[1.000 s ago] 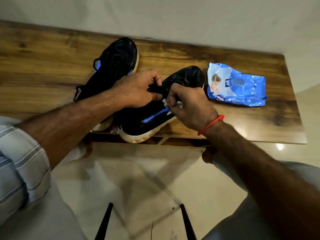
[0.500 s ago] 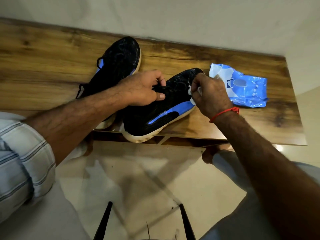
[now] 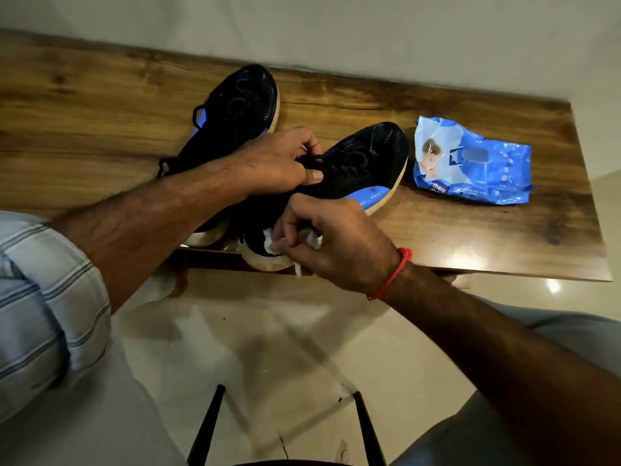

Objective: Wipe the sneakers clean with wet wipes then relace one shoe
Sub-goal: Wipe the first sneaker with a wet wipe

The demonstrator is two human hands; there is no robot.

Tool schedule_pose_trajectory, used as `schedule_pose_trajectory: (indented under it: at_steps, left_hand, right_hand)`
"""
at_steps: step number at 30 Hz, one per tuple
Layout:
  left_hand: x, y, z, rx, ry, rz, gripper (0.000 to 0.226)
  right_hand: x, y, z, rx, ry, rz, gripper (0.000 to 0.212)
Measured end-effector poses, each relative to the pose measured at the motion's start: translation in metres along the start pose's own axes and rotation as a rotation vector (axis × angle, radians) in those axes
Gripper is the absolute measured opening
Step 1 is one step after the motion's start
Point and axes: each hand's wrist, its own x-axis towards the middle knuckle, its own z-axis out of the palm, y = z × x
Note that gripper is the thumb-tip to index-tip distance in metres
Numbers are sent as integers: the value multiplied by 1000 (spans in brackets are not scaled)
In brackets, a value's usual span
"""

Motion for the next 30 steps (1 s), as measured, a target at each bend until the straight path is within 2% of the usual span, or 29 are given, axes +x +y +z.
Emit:
schedule_pose_trajectory:
  at_steps: [4,7,12,15,18,23,30]
  left_hand:
    - [0,2,0,-19,-9,-5,16]
    - [-1,3,-4,-56,-33,-16,16]
    - [-5,8,-2,-41,-44,0,18]
    - [-4,5,-2,-34,-57,32,18]
    - [-6,4,0,-3,-68,101,20]
    - [-11,7,8,171,-25,273,27]
    - [-15,6,18,272,25,336,40]
  right_hand:
    - [0,-1,4,-30,-40,-50,23]
    - [4,15,-15,-111,98,35,20]
    - [8,62,-67,-331,283,397,20]
    - [7,78,-101,-382,475,445,14]
    - [1,84,-121,-357,550,473,11]
    - [-3,84,-127,-363,416,442,10]
    - [-10,80,-117,-526,233,483,10]
